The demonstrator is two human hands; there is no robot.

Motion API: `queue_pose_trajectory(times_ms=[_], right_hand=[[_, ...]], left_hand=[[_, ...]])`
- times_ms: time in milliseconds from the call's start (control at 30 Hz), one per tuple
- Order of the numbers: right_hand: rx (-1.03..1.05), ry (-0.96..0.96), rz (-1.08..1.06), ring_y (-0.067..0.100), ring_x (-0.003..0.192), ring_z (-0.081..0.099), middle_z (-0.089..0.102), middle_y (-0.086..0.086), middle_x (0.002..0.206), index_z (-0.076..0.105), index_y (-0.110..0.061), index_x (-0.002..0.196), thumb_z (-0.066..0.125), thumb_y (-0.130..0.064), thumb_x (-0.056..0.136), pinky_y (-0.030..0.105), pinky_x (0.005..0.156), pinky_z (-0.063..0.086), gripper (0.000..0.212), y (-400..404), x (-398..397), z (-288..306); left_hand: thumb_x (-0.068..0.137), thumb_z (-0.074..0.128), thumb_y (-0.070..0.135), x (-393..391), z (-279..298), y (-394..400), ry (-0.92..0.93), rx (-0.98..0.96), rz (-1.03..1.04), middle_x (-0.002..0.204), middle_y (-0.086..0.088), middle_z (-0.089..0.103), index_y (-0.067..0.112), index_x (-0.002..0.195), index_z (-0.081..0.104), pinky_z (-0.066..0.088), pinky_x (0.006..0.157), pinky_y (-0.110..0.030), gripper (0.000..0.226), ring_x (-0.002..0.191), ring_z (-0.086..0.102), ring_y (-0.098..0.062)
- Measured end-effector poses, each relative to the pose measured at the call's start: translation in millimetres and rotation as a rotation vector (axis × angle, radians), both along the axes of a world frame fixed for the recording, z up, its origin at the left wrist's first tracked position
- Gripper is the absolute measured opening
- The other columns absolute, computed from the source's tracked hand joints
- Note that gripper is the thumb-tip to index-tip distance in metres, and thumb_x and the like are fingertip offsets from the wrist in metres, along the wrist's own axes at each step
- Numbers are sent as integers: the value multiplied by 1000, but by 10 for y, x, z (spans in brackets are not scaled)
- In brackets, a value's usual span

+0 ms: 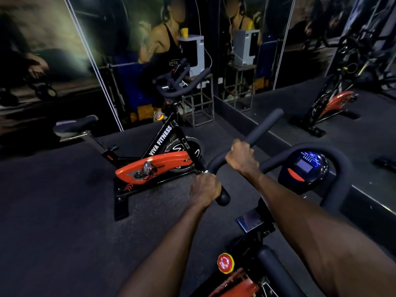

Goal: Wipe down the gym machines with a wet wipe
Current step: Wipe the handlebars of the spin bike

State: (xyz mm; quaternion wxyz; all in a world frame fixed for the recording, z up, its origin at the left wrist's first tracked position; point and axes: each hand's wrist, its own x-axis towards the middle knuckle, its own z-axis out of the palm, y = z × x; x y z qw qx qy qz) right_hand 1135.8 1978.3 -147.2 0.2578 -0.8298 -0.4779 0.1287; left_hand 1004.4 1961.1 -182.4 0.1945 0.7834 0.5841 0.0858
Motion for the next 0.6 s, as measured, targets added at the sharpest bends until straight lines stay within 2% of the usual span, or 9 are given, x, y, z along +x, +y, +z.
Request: queue_pose_trajectory(times_ms=[133,233,300,333,367,433,500,533,600], right_hand=[[-32,-48,116,41,117,56,59,19,126,62,-9,118,51,-16,91,43,93,48,29,-125,-51,-2],[-69,-99,137,39,120,55,64,17,123,65,-14,114,54,-18,90,43,100,40,27,-243,-150,11],[-74,-138,144,38,123,48,63,15,122,65,-16,114,53,-20,91,43,101,35,27,-359,-212,29],[-64,-156,140,37,123,46,64,14,119,66,-17,112,52,-20,91,43,100,35,25,-423,-227,52],[-44,-146,134,36,119,48,66,13,114,68,-18,106,53,-19,90,42,97,37,22,-506,-239,93],[-27,79,197,31,92,61,69,16,96,70,-12,91,55,-14,85,38,76,48,16,-622,-218,146],[-110,410,380,22,61,57,66,16,77,69,-4,86,56,-6,86,30,51,44,14,-767,-257,191],[-125,515,455,18,55,54,64,12,71,67,-7,85,56,-3,88,27,49,43,12,-839,-285,191],[-21,490,490,17,55,58,64,4,65,63,-13,81,58,-2,87,30,53,47,13,-904,-338,166]], left_hand=[[95,40,15,-24,69,-250,80,23,-55,126,-22,62,0,119,64,45,94,-40,36,118,57,-40],[92,42,17,-16,152,-404,78,-77,-39,116,-24,67,-2,112,65,50,88,-39,36,106,64,-40],[87,46,17,-51,206,-469,40,-179,-31,95,-20,72,-2,98,69,55,65,-31,32,80,72,-36],[85,48,17,-85,232,-489,-8,-234,-15,82,-17,72,0,87,70,51,52,-25,29,64,72,-31],[85,49,18,-138,276,-519,-66,-276,26,73,-13,70,3,76,68,48,46,-21,26,55,70,-28],[91,46,24,-209,315,-497,-228,-257,137,75,-12,69,6,71,65,53,54,-26,33,62,69,-27],[102,33,34,-223,329,-449,-454,-223,227,86,-15,70,5,86,68,53,62,-32,48,71,67,-29],[105,27,39,-195,373,-463,-562,-239,238,84,-16,69,5,90,66,49,58,-31,54,67,64,-27],[105,16,49,-143,441,-488,-690,-342,220,69,-12,62,8,81,60,42,52,-26,65,53,54,-22]])
